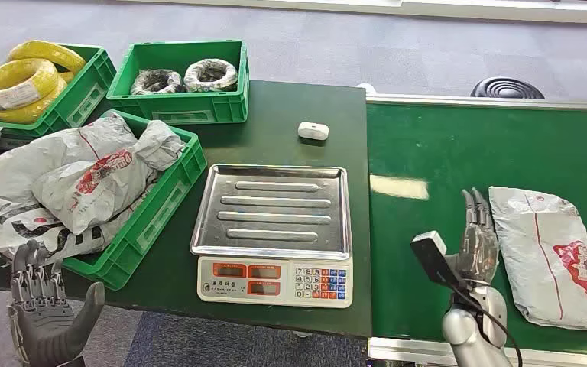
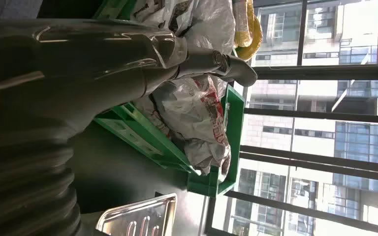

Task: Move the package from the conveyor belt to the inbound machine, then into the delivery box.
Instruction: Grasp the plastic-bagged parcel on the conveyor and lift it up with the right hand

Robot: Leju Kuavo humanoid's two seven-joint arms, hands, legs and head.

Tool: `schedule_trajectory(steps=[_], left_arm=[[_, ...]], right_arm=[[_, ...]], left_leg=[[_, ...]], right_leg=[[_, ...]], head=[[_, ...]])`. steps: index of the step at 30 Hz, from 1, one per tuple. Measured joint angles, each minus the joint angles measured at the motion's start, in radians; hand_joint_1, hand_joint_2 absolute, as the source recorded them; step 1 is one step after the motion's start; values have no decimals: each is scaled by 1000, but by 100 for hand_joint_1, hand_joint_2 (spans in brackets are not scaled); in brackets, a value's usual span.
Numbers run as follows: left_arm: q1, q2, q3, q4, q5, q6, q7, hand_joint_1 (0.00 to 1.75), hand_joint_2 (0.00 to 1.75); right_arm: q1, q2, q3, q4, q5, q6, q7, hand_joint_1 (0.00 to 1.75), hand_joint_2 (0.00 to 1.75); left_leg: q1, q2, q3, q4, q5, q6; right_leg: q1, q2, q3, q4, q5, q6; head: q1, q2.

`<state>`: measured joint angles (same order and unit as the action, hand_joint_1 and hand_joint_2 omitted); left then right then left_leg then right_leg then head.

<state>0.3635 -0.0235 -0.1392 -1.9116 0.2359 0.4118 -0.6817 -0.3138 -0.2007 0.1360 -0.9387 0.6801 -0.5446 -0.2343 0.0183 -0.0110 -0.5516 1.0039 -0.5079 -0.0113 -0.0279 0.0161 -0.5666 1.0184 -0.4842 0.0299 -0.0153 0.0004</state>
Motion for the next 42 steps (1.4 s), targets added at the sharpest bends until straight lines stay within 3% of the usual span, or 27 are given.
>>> schedule_trajectory(steps=[2, 5, 7, 13, 19, 23, 25, 32, 36, 42], left_arm=[[-5, 9, -9, 1, 12, -2, -3, 0, 175], [-17, 35, -35, 13, 39, -23, -6, 0, 175], [-25, 51, -47, 26, 44, -52, -1, 0, 175], [-49, 73, -56, 71, 29, -154, 36, 0, 175], [-58, 76, -57, 101, 16, -186, 47, 0, 175], [-61, 76, -57, 107, 10, -203, 56, 0, 175], [-61, 76, -56, 109, 1, -220, 65, 0, 175], [-48, 55, -39, 109, -42, -264, 91, 0, 175], [-37, 30, -20, 101, -67, -280, 97, 0, 175], [-33, 2, 1, 97, -88, -295, 96, 0, 175]], right_arm=[[-60, -23, -12, 84, 23, 47, 64, 0, 175], [-198, -96, -53, 298, 62, 164, 240, 0, 175], [-241, -134, -75, 394, 68, 213, 318, 0, 175], [-220, -209, -125, 547, 86, 275, 470, 0, 175], [-202, -245, -160, 595, 91, 299, 502, 0, 175], [-202, -252, -171, 604, 90, 327, 527, 169, 175], [-197, -256, -186, 606, 85, 343, 536, 175, 175], [-179, -260, -250, 603, 96, 252, 457, 175, 175], [-180, -244, -302, 562, 57, 124, 242, 175, 175], [-198, -193, -351, 425, -30, 75, 8, 175, 175]], left_leg=[[-1, -1, 0, 0, 1, 1], [-2, -5, -1, 0, 3, 3], [-2, -6, -2, 0, 3, 2], [-2, -6, -6, 0, 2, 2], [-2, -5, -5, 0, 2, 2], [-2, -6, -3, 0, 2, 3], [-2, -6, -2, 0, 2, 3], [-2, -6, -2, 0, 2, 3], [-2, -5, -4, 0, 2, 3], [-1, -6, -4, -1, 2, 2]], right_leg=[[-1, -1, 0, 0, 1, 0], [-2, -6, -1, 0, 1, 1], [-2, -7, -1, 0, 1, 1], [-1, -6, -5, 0, 0, 1], [-1, -6, -4, 0, 0, 1], [-1, -6, -1, -1, 0, 2], [-1, -6, 0, -1, 0, 2], [-2, -7, 2, -1, 0, 2], [-1, -6, 1, -1, 0, 2], [-1, -6, 1, -1, 0, 2]], head=[[0, 0], [0, 0], [0, 0], [0, 0], [0, 0], [0, 0], [0, 0], [0, 0], [0, 0], [0, 0]])
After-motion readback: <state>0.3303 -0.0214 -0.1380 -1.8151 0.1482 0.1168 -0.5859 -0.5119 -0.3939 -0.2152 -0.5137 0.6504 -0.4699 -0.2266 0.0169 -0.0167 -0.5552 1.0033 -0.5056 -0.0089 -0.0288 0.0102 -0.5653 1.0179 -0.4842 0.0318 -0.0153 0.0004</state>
